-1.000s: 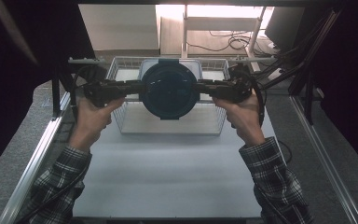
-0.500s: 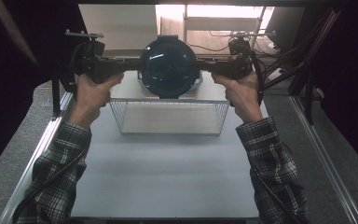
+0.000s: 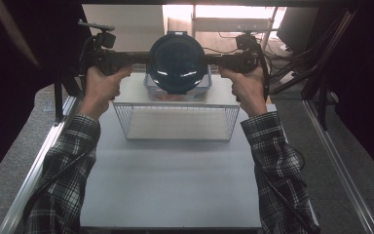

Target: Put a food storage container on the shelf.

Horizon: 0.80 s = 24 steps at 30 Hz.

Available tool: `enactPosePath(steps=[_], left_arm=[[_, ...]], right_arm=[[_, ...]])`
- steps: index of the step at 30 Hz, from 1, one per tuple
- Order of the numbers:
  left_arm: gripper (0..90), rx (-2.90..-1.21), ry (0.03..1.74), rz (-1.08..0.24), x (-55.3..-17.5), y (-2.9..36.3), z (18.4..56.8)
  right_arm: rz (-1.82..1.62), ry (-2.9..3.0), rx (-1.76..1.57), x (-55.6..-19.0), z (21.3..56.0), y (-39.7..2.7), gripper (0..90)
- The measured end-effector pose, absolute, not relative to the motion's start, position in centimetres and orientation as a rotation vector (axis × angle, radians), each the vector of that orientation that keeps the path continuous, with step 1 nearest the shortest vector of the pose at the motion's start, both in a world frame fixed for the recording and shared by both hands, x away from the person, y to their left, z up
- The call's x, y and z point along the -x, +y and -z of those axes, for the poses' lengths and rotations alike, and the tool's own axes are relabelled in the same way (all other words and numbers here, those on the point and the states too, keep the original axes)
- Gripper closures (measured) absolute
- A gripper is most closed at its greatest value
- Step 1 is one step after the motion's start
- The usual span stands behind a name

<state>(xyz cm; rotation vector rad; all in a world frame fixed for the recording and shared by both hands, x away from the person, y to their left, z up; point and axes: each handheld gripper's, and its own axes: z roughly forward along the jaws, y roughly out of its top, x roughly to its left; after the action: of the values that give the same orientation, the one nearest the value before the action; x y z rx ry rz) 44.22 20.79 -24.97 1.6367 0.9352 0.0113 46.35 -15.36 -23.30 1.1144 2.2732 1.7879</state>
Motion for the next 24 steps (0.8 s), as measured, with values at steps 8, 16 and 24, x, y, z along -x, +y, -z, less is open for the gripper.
enactPosePath(steps=[8, 16, 24], left_arm=[[54.4, -1.627, 0.968, -0.019, -45.5, 20.5, 25.1], [52.7, -1.573, 1.017, 0.039, -47.0, 20.5, 25.7], [62.1, -1.648, 1.059, -0.116, -47.6, 19.4, 25.4]], right_arm=[[-1.796, 2.254, -1.161, -47.7, 23.5, -15.3, 55.4], [-1.846, 2.222, -1.278, -49.2, 24.4, -15.5, 54.4], [-1.736, 2.206, -1.233, -49.7, 24.6, -14.4, 67.0]])
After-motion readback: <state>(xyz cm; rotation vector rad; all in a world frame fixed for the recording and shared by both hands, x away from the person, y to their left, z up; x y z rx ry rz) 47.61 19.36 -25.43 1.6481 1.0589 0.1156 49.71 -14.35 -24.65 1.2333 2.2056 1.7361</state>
